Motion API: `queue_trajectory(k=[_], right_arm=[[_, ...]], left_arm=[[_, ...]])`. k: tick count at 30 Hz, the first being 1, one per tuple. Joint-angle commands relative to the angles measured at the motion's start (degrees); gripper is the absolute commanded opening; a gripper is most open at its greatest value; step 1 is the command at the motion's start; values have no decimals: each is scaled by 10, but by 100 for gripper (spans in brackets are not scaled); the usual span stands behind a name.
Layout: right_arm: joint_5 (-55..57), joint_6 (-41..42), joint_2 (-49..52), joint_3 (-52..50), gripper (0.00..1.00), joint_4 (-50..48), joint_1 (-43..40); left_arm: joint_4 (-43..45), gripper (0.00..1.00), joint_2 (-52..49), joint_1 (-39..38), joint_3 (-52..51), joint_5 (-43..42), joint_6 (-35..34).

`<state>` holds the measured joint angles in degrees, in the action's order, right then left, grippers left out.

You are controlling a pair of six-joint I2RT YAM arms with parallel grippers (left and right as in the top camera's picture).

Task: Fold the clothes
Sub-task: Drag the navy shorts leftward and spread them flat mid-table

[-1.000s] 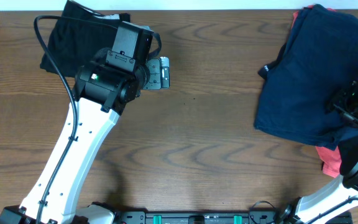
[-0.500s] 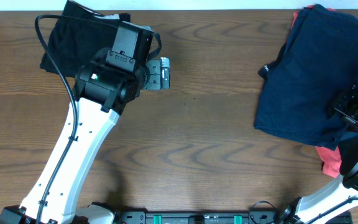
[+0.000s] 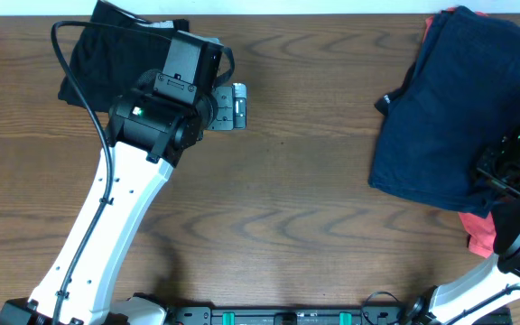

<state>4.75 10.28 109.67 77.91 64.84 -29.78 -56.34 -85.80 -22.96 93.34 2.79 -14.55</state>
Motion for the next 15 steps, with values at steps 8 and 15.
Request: queue_trajectory(k=[8,15], right_arm=[[-109,-12,-12,69,1,4,36],[-234,-13,-33,151,1,-46,190]], left_arm=[[2,85,14,10,20,61,12],[3,84,75,53,49,141,12]])
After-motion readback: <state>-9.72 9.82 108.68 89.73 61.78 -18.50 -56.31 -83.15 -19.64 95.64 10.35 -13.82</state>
